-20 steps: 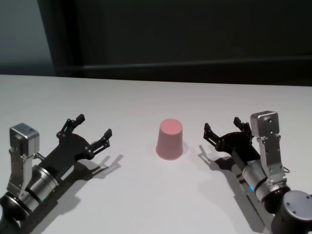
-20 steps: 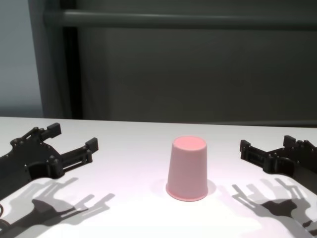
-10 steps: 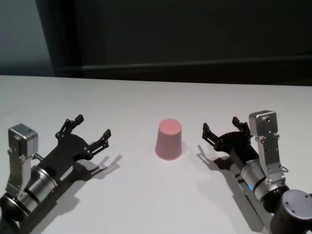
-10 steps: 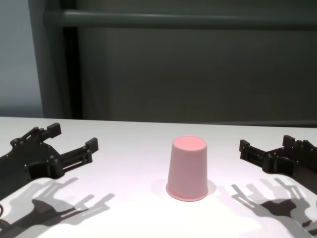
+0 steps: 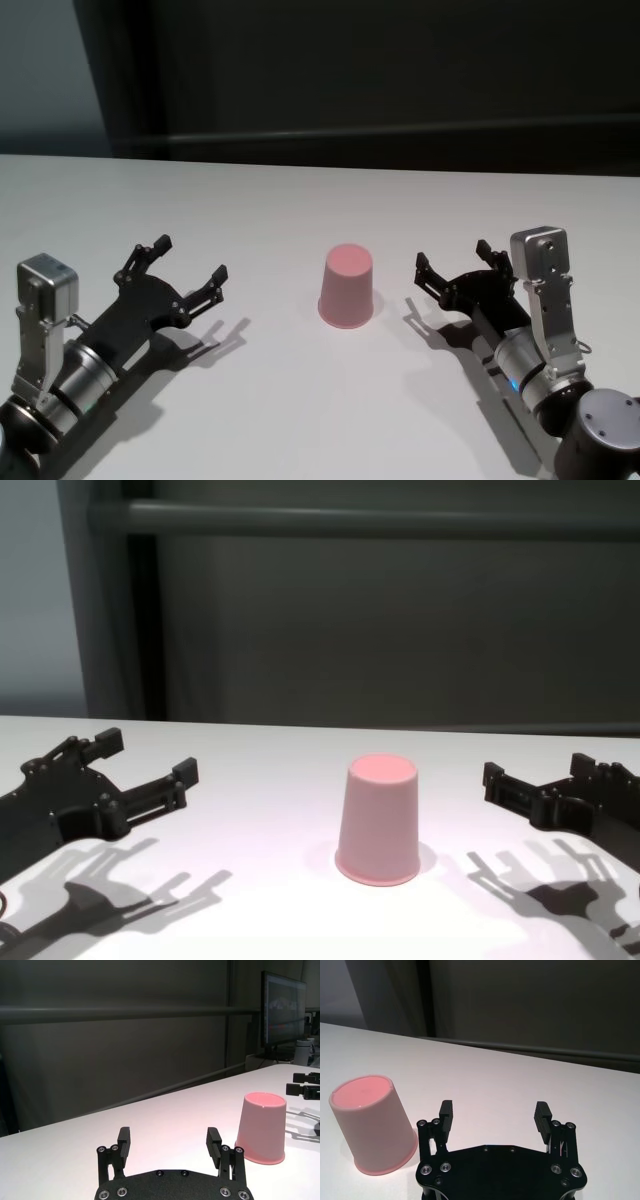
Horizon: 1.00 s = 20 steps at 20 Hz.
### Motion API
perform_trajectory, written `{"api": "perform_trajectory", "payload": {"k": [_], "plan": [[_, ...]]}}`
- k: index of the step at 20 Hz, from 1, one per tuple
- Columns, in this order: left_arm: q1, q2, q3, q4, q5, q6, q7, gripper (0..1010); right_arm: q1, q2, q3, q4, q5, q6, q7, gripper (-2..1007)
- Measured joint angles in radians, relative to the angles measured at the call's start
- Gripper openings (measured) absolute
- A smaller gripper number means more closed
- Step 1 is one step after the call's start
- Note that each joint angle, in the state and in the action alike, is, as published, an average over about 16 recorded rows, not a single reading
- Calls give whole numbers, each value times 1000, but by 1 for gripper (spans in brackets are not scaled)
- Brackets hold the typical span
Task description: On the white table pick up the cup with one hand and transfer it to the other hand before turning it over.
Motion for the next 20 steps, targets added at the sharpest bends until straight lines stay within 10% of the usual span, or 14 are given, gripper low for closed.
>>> {"api": "perform_trajectory", "payload": {"k": [20], "plan": [[0,0,0,0,0,0,0,1001,1,0,0,0,1,1,0,1002]]}}
